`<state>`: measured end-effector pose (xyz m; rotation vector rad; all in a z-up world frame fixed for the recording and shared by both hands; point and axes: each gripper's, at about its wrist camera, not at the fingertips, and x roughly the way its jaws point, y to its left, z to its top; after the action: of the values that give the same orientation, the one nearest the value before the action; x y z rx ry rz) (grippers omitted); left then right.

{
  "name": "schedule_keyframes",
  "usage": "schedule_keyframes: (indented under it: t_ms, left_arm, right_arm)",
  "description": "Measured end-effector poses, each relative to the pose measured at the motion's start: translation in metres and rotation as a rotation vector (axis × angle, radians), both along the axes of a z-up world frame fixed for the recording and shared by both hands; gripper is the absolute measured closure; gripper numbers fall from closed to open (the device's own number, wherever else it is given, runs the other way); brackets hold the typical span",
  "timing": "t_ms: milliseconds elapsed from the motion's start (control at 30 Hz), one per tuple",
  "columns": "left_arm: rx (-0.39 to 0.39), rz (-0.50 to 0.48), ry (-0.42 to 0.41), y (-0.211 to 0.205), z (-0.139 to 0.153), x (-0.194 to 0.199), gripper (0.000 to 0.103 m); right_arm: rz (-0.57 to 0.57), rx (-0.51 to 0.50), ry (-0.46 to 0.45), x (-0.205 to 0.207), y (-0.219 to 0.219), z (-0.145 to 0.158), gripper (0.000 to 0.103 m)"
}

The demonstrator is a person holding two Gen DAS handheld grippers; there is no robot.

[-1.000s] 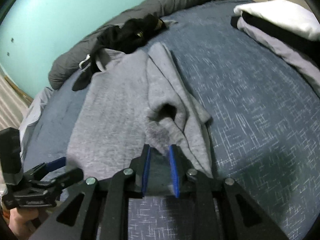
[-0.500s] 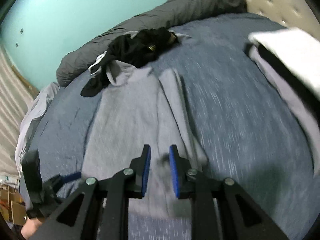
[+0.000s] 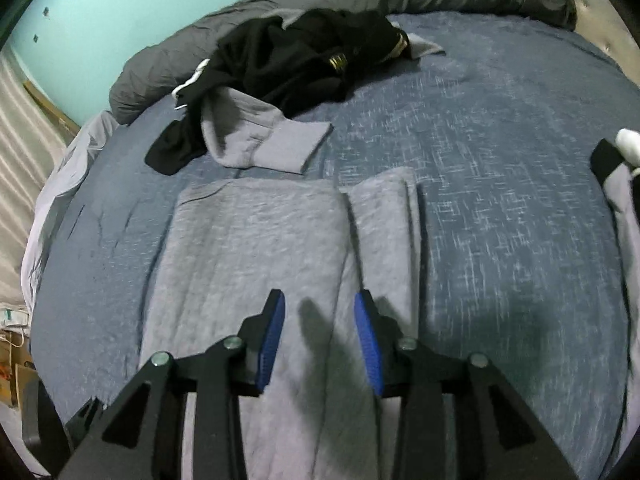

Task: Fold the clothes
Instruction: 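Open the right tool and release the folded sweater, then grasp the folded grey sweater end with the left tool while the right tool grasps beside it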

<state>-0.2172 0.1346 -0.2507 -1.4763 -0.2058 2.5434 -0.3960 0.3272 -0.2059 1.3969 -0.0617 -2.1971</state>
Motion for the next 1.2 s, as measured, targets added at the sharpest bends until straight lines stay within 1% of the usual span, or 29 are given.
schedule_keyframes:
  t_ms: [33, 67, 167, 267, 333, 467, 600, 633, 667, 767, 800, 867, 933, 1000, 1033, 1067, 1133, 1200]
  left_arm:
    - [0.001, 0.001, 0.001, 0.0, 0.0, 0.0, 0.0]
    - [0.001, 0.001, 0.002, 0.001, -0.001, -0.001, 0.0]
    - [0.001, 0.002, 0.005, -0.003, -0.001, 0.0, 0.0]
    - [0.005, 0.009, 0.007, -0.004, -0.001, 0.002, 0.0]
    - [0.005, 0.013, 0.008, -0.004, -0.001, 0.004, 0.0]
    - [0.001, 0.007, 0.005, -0.002, -0.002, 0.005, 0.0]
    - [0.011, 0.001, 0.0, -0.002, -0.003, 0.003, 0.0]
    - [0.016, 0.0, -0.001, -0.004, -0.002, 0.005, 0.0]
    - [0.022, 0.0, -0.004, -0.005, -0.002, 0.004, 0.0]
    - [0.043, 0.003, -0.007, -0.008, 0.001, 0.005, 0.0]
    - [0.05, 0.007, -0.005, -0.009, 0.003, 0.005, 0.0]
    - [0.067, 0.02, 0.0, -0.013, 0.009, 0.004, 0.0]
    - [0.078, 0.051, 0.014, -0.019, 0.016, 0.004, 0.0]
    - [0.102, 0.085, 0.022, -0.028, 0.023, 0.003, 0.0]
    - [0.119, 0.098, 0.019, -0.031, 0.025, 0.001, 0.0]
    - [0.135, 0.111, 0.017, -0.035, 0.027, 0.0, 0.0]
    - [0.164, 0.131, 0.007, -0.04, 0.03, -0.004, 0.0]
    - [0.178, 0.13, -0.019, -0.039, 0.028, -0.009, 0.0]
  right_arm:
    - [-0.004, 0.004, -0.009, -0.004, 0.0, -0.004, 0.069]
    - [-0.003, -0.001, -0.021, -0.009, 0.0, -0.008, 0.078]
    - [0.018, -0.018, -0.049, -0.016, -0.002, -0.016, 0.095]
    - [0.016, -0.025, -0.042, -0.017, 0.002, -0.016, 0.098]
    - [-0.007, -0.039, -0.032, -0.019, 0.008, -0.015, 0.099]
    - [-0.053, -0.048, -0.02, -0.023, 0.018, -0.018, 0.099]
    - [-0.079, -0.071, -0.04, -0.026, 0.021, -0.022, 0.098]
    - [-0.089, -0.062, -0.022, -0.025, 0.023, -0.017, 0.097]
    - [-0.098, -0.053, -0.005, -0.024, 0.025, -0.012, 0.093]
    - [-0.103, -0.035, 0.005, -0.017, 0.036, 0.002, 0.091]
    - [-0.1, -0.033, 0.004, -0.014, 0.04, 0.008, 0.086]
    - [-0.078, -0.034, -0.003, -0.001, 0.047, 0.015, 0.065]
    - [-0.061, -0.039, -0.018, 0.013, 0.054, 0.018, 0.058]
    - [-0.057, -0.056, -0.045, 0.03, 0.062, 0.017, 0.053]
    - [-0.06, -0.067, -0.063, 0.039, 0.067, 0.016, 0.047]
    - [-0.062, -0.084, -0.087, 0.048, 0.072, 0.012, 0.044]
    - [-0.07, -0.104, -0.131, 0.063, 0.078, 0.003, 0.044]
    - [-0.079, -0.111, -0.168, 0.077, 0.082, -0.006, 0.044]
